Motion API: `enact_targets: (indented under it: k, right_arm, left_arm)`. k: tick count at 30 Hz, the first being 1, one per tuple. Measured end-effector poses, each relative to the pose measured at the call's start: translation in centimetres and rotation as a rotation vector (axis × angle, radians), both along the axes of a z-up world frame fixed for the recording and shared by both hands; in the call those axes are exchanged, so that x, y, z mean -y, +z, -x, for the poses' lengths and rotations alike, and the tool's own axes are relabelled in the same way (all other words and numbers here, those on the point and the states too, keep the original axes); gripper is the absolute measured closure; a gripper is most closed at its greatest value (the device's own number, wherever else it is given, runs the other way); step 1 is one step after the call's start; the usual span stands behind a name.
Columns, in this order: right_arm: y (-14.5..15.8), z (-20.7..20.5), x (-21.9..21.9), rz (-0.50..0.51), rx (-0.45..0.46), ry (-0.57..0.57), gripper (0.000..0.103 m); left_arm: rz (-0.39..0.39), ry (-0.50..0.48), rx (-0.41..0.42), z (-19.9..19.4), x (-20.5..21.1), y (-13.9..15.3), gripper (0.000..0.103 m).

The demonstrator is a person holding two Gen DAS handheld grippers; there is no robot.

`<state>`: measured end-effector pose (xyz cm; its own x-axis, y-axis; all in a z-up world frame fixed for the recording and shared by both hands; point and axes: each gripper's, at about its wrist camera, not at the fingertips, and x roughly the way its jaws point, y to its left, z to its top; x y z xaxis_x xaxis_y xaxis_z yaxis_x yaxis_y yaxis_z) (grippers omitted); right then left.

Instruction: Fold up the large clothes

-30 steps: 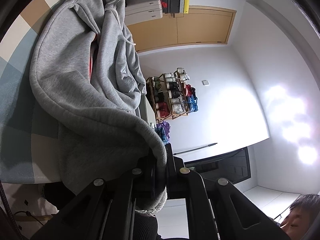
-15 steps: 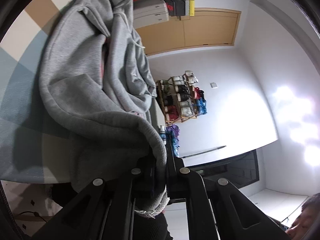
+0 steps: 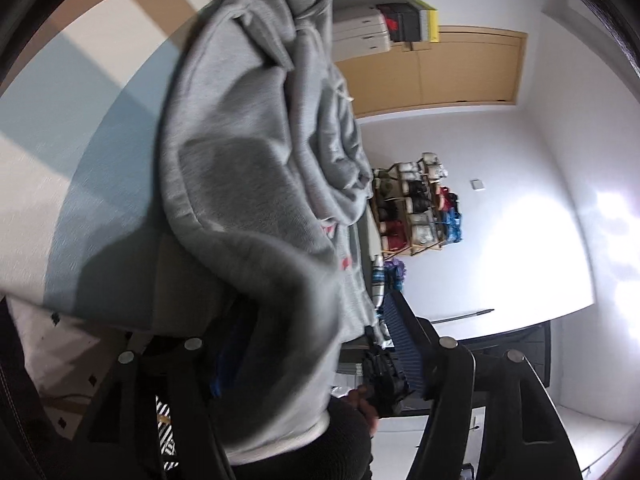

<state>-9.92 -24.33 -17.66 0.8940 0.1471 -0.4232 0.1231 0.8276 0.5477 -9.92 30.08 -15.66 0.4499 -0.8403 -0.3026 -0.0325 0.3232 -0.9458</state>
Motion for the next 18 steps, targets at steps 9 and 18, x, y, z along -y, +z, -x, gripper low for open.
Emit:
enact_targets:
  k: [9,18]
  right_arm:
    - [1.4,-0.1,-0.2,0.011,0.019,0.023,0.095]
    - [2.6,-0.8,0.6,-0.014,-0.002,0.015,0.097]
  left_arm:
    - [-0.132,-0.089,-0.043,1.0,2.1,-1.3,0.043]
    - [-0.371,-0.226,-0.118,2.8,5.5,-3.5,0.103]
